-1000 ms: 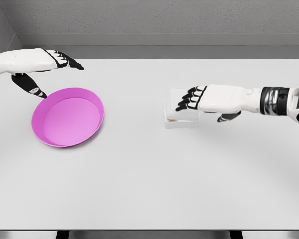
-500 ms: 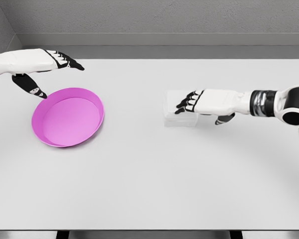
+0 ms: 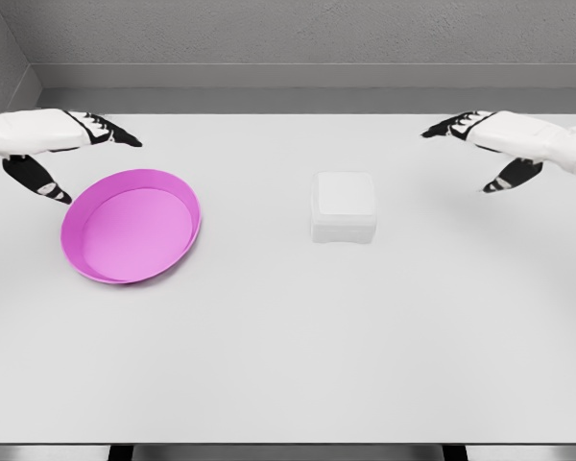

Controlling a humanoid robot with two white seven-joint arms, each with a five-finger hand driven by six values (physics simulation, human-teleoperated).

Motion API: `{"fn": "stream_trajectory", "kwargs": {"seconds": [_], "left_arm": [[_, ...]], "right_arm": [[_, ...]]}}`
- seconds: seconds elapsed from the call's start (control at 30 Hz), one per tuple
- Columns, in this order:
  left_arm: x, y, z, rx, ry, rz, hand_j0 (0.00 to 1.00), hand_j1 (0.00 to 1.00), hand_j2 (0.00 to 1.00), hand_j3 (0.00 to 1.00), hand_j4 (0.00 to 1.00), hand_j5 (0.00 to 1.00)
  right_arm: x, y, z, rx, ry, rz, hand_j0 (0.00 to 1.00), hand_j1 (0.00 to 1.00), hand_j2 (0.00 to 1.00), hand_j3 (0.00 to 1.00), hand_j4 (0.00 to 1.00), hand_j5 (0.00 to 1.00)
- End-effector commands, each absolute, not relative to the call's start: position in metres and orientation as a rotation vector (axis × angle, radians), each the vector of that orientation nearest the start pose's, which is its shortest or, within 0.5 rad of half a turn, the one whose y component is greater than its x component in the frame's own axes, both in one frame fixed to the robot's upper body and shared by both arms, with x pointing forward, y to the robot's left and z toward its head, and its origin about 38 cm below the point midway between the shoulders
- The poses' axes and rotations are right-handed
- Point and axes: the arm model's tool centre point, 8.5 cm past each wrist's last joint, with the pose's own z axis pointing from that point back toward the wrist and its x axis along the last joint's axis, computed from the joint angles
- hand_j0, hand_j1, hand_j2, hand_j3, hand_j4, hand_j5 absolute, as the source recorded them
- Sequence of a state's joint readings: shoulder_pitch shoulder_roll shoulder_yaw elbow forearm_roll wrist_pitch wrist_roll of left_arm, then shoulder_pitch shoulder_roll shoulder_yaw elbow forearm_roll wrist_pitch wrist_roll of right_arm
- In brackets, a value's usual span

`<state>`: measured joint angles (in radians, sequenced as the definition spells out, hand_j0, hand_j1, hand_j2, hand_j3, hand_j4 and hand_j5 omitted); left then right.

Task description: Pack egg into the box and close the box lid

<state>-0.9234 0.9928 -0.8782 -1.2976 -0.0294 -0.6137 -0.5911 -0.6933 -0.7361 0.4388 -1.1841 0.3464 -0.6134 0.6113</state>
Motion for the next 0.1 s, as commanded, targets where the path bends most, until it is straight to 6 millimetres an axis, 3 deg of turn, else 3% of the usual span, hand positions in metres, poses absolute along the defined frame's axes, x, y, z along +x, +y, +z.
{"fn": "stream_trajectory", "kwargs": {"seconds": [0.0,0.07], "left_arm": [[0.4534,0.3655,0.2748,0.313,-1.356,-1.955,1.00,1.00,1.00,1.00,1.00,1.00],[0.4533,0.3661,0.2750,0.314,-1.355,-1.954,1.00,1.00,1.00,1.00,1.00,1.00]], "right_arm": [[0.4781,-0.3769,0.2313,-0.447,-1.404,1.749,1.00,1.00,1.00,1.00,1.00,1.00],[0.4782,-0.3757,0.2303,-0.444,-1.403,1.751,1.00,1.00,1.00,1.00,1.00,1.00]]}}
